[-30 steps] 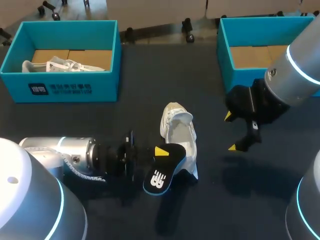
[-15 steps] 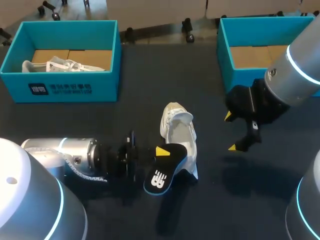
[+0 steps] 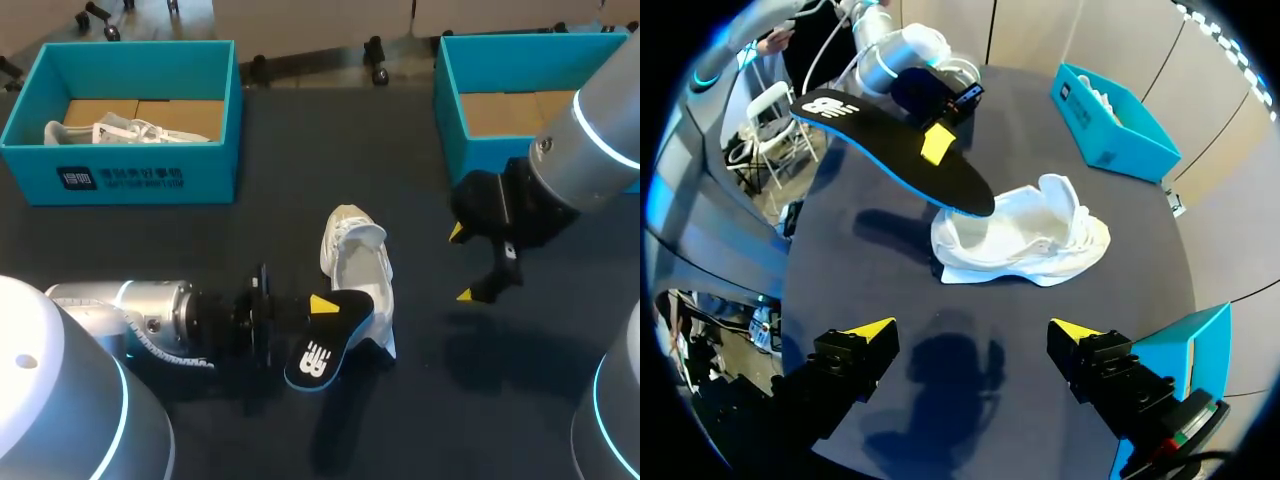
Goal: Take the shoe out of the shoebox, open the shoe tongue, remove and reinsert the insole, then place the shoe into the shoebox
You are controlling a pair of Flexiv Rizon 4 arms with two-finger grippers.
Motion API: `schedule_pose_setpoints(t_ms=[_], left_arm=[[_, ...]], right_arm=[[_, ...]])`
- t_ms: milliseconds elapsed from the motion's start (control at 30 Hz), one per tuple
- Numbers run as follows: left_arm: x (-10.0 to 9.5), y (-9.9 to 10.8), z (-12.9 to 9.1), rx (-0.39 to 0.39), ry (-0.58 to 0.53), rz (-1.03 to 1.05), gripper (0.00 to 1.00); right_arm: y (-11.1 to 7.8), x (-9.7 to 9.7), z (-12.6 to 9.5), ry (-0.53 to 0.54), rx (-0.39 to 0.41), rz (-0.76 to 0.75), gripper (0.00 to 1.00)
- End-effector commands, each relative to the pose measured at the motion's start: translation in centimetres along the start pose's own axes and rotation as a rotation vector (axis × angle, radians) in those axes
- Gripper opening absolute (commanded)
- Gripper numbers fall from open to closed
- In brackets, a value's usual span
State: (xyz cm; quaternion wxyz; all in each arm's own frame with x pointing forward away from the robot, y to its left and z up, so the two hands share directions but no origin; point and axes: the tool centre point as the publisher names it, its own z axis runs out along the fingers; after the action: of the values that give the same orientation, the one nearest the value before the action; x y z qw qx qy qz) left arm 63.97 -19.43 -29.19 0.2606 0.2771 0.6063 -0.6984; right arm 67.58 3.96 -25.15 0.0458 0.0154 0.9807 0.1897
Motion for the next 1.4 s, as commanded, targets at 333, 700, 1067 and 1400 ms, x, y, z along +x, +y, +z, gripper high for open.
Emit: schedule_pose_setpoints(t_ms=[333,700,1067,1400], left_arm=[[0.2,0.0,0.2,-0.001,-0.005,0.000,0.00],[-0.6,0.0,1.5,0.028,-0.001,0.013,0.00],[-1.1,1.2,2.0,0.023,0.021,0.031,0.00],[-1.3,1.6,2.7,0.026,0.024,0.031,0.00]], right_arm=[[0.0,0.1,0.1,-0.003,0.000,0.000,1.00],[0.0,0.1,0.1,-0.003,0.000,0.000,1.00],[0.0,0.1,0.1,-0.003,0.000,0.000,1.00],[0.0,0.1,0.1,-0.003,0.000,0.000,1.00]])
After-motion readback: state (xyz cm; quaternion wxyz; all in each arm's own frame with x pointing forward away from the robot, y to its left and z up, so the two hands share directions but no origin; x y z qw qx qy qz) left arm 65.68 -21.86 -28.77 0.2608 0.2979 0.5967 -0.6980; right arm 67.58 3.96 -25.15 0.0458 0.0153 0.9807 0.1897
